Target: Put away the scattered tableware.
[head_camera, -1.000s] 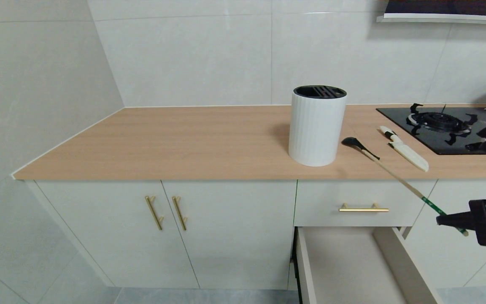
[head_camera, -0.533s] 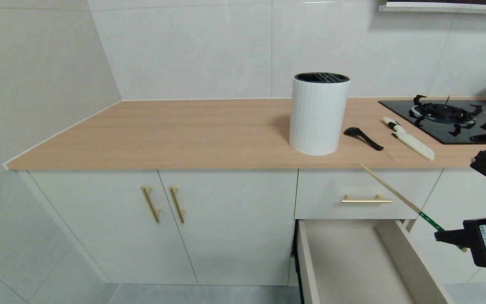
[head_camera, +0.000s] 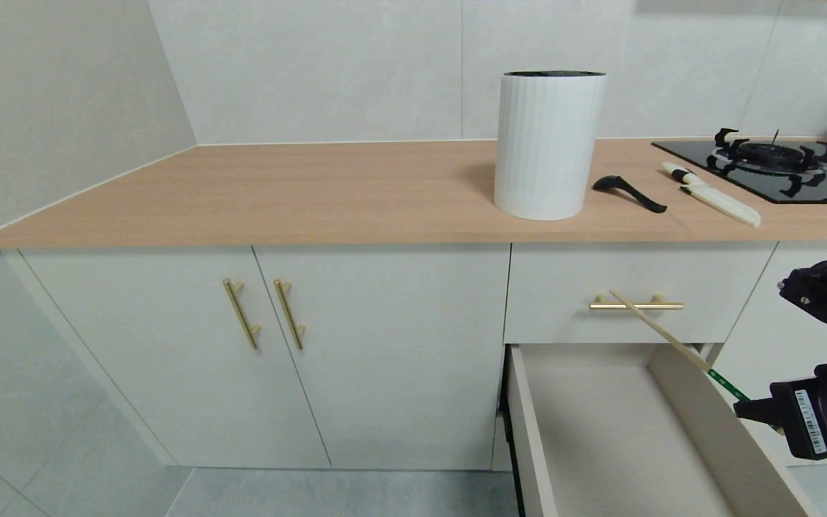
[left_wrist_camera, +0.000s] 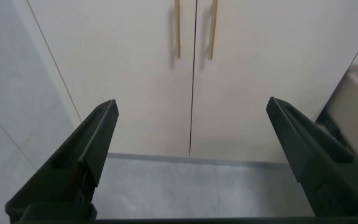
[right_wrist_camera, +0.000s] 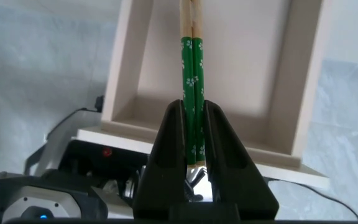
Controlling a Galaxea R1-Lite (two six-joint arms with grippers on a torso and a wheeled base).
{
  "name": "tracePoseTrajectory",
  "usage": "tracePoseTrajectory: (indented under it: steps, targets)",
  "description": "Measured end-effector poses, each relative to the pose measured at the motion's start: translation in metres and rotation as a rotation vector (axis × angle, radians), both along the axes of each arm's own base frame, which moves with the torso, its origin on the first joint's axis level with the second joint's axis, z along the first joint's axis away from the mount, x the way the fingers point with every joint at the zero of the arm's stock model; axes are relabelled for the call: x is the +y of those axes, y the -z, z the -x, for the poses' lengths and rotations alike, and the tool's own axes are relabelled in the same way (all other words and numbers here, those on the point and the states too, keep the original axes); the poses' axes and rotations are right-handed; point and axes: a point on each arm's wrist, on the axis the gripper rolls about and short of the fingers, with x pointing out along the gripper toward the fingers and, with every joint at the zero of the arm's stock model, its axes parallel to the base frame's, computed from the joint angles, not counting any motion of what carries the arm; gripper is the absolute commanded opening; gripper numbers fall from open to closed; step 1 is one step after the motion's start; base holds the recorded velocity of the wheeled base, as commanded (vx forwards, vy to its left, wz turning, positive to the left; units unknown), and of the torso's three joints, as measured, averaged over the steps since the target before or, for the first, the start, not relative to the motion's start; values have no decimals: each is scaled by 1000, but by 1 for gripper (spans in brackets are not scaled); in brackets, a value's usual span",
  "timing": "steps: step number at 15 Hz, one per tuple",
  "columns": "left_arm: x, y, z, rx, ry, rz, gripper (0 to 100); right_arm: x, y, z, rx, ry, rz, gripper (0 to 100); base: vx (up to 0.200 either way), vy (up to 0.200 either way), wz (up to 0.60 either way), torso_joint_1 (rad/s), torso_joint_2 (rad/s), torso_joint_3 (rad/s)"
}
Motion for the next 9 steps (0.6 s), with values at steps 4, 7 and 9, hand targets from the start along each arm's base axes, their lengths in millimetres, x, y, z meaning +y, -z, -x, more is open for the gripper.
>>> tracePoseTrajectory:
  steps: [4,7,9]
  targets:
    - [0,0,0,0,0,0,100,2,3,0,9,-17,14,0,0,0,0,-54,443,381]
    - [0,0,0,0,0,0,100,3,4,0,14,-28,21,0,0,0,0,-14,163,150]
    - [0,0,0,0,0,0,100,3,4,0,14,-28,21,0,0,0,0,0,0,0]
